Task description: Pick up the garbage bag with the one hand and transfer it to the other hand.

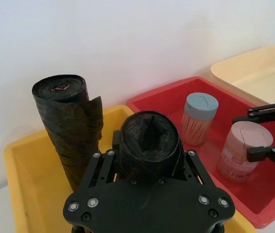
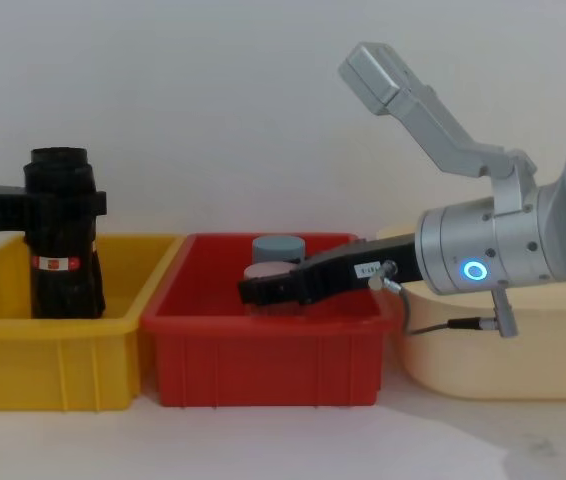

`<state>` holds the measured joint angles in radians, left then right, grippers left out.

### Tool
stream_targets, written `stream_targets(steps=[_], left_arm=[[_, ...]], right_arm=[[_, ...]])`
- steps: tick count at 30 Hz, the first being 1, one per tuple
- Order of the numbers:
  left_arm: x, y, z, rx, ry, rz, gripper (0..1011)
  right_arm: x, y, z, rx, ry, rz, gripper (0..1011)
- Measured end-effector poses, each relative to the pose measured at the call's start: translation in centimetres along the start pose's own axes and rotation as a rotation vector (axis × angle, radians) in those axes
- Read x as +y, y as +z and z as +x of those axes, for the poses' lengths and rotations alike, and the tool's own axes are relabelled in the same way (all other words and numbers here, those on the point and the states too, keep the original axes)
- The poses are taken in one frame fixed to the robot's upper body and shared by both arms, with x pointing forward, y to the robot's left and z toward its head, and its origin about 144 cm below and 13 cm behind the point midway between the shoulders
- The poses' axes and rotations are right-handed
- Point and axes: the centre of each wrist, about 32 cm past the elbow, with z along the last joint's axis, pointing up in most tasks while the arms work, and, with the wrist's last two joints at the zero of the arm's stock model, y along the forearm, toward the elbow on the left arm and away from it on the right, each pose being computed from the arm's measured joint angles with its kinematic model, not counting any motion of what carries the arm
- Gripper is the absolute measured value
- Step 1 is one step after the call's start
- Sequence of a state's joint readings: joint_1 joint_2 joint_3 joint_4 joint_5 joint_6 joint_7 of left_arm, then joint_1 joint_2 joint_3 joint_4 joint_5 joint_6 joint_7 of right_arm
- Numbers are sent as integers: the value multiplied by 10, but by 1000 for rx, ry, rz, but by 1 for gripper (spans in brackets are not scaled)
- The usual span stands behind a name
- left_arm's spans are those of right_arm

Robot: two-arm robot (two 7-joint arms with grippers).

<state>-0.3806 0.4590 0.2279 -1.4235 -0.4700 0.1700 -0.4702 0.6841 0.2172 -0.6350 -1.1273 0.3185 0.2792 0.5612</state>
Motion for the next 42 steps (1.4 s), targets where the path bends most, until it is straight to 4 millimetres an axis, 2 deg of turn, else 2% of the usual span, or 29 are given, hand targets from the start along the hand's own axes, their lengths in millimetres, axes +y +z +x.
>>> stream_targets(steps=[19, 31, 35, 42], left_arm=[[-1, 3, 0, -12, 0, -10, 353], [-11, 39, 6, -93, -15, -105, 351], [-21, 60, 9, -128, -42, -160, 351], [-39, 86, 13, -151, -94, -231, 351]], right_arm=[[-1, 3, 0, -11, -2, 16, 651], [-17, 24, 5, -70, -47, 116, 651], [-29, 34, 9, -101, -83, 162, 651], [-52, 47, 16, -150, -163, 219, 651]])
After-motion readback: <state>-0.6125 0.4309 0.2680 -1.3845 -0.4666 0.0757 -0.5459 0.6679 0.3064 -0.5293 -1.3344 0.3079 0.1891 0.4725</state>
